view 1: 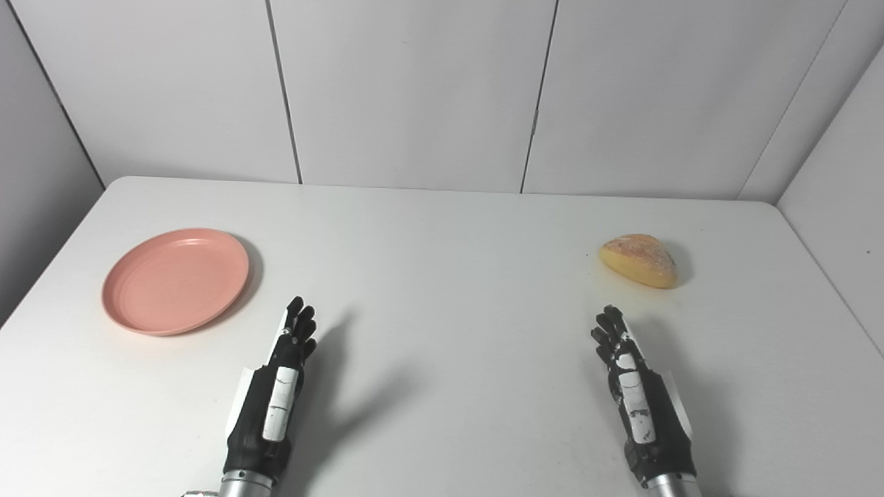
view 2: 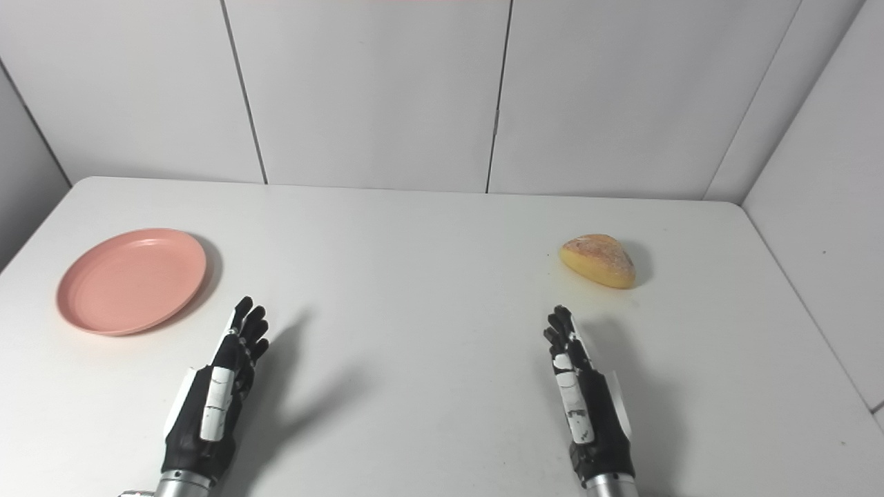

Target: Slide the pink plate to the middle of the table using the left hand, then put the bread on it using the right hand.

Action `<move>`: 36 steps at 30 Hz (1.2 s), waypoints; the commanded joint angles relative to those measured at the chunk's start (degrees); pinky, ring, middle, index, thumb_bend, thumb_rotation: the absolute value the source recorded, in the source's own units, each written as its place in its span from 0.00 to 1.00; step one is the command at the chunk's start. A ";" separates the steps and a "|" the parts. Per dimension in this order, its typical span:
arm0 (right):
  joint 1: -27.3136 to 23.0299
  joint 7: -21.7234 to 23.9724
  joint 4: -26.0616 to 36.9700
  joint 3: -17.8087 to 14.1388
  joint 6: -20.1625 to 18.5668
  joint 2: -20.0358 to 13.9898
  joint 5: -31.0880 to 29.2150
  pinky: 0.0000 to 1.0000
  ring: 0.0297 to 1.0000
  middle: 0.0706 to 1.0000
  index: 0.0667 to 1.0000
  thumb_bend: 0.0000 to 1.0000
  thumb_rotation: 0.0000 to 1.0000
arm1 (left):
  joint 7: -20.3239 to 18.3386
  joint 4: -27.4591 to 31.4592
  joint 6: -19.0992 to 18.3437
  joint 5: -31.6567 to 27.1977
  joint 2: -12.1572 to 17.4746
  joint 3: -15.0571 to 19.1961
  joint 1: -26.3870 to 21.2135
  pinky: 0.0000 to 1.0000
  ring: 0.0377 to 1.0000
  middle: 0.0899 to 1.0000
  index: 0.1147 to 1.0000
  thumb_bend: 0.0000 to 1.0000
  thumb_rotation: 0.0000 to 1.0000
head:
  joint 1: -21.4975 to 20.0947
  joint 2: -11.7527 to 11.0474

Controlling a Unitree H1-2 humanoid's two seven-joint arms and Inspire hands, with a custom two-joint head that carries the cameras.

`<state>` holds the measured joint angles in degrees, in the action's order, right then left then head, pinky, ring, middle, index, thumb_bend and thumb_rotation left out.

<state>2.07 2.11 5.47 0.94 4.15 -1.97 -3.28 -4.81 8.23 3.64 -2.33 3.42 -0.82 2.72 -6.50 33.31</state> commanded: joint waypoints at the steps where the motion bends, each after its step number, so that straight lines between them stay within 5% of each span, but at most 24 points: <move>1: -0.57 0.30 0.99 -0.02 1.15 0.05 0.06 1.00 0.96 0.96 0.97 0.87 1.00 | 0.16 -0.09 0.37 0.00 -0.01 0.09 -0.32 1.00 1.00 1.00 1.00 0.79 1.00 | 0.09 0.05; 22: -0.49 0.33 1.06 -0.02 0.97 0.07 0.00 1.00 0.96 0.96 0.97 0.87 1.00 | 0.11 -0.12 0.58 0.02 -0.05 0.03 -0.38 1.00 1.00 1.00 1.00 0.77 1.00 | 0.33 -0.29; 36: -0.72 2.99 -4.73 -2.59 5.12 -2.97 -4.00 1.00 0.97 0.97 0.98 0.86 1.00 | 3.00 -5.32 5.18 6.92 -2.69 -2.80 -0.90 1.00 1.00 1.00 1.00 0.83 1.00 | 10.96 -7.01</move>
<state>0.94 4.32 2.68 -0.53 6.14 -3.66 -6.56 -2.34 5.50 7.93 3.86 2.09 -2.40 1.56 4.39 26.29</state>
